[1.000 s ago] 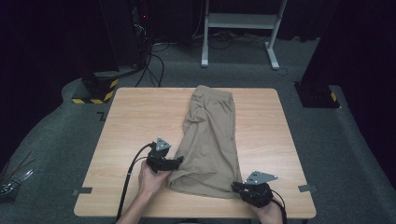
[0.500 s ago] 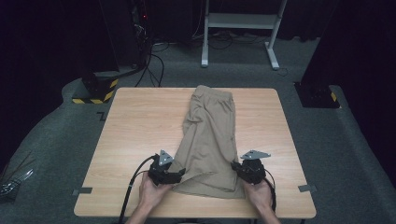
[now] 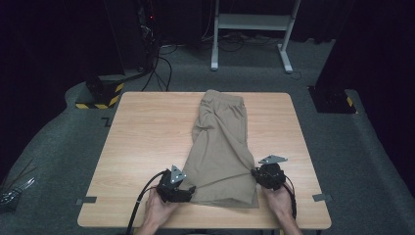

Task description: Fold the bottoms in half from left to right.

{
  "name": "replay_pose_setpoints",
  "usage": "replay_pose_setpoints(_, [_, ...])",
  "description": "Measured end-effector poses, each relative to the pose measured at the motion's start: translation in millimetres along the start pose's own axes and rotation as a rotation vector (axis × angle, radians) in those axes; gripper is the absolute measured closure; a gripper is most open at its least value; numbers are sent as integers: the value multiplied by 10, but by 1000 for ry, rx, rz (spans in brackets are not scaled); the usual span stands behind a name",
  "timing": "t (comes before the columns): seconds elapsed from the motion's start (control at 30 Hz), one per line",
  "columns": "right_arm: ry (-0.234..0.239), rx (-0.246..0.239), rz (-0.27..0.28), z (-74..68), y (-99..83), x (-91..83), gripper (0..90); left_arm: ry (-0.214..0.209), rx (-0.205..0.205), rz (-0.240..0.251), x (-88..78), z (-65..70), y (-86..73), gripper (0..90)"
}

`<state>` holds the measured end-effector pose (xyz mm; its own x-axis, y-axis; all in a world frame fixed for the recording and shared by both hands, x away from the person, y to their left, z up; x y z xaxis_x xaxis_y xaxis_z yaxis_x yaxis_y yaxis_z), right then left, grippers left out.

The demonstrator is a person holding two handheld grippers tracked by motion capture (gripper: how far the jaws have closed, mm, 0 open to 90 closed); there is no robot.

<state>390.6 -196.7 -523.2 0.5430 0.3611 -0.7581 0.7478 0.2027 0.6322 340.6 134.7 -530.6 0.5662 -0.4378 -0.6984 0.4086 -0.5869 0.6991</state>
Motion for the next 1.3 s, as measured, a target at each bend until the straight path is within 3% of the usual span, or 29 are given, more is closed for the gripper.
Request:
replay_pose_setpoints(0.1, [26,17,51,-41,44,-69,640,-1,-38,41,-40,-121,83,255])
replay_pose_setpoints(0.17, [33,29,74,-51,110,-82,601,-21,-90,70,-28,-229,158,257])
replay_pose_setpoints(0.2, [44,53,79,-39,161,-77,592,-14,-96,71,-18,-286,194,256])
replay_pose_setpoints(0.3, [55,93,100,12,266,-34,596,12,-114,73,47,-412,295,282])
replay_pose_setpoints(0.4, [67,107,78,43,343,54,661,33,-133,52,169,-514,361,355])
replay_pose_setpoints(0.5, [73,87,45,26,369,153,773,28,-138,18,305,-565,403,469])
replay_pose_setpoints(0.57, [63,67,27,-2,358,201,822,14,-128,-3,374,-573,423,590])
replay_pose_setpoints(0.7, [59,46,23,-30,333,229,856,6,-97,-45,436,-540,437,820])
replay_pose_setpoints(0.77, [58,40,23,-36,321,222,861,5,-83,-70,429,-530,420,880])
replay_pose_setpoints(0.93, [49,6,29,-38,253,140,874,4,-74,-98,219,-453,231,890])
replay_pose_setpoints(1.13, [102,-85,-11,-177,10,57,862,-34,-106,-78,-107,-243,-68,879])
replay_pose_setpoints(1.17, [106,-90,-14,-199,-15,49,824,-39,-120,-71,-126,-235,-88,849])
replay_pose_setpoints(1.23, [129,-64,-2,-194,-8,30,763,-52,-153,-53,-126,-271,-94,683])
replay_pose_setpoints(1.3, [140,-32,22,-164,52,16,718,-31,-169,-36,-89,-348,-43,586])
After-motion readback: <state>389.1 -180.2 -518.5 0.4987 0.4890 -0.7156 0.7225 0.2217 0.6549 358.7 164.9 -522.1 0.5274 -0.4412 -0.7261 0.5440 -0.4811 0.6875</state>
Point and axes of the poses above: each handheld gripper's, and its own axes: x roughly forward along the jaws, y roughly out of its top, z roughly to its right, the point moved 2 cm from there along x, roughly forward along the jaws, and after that the axes turned 12 degrees about x, right-handed, at the moved point
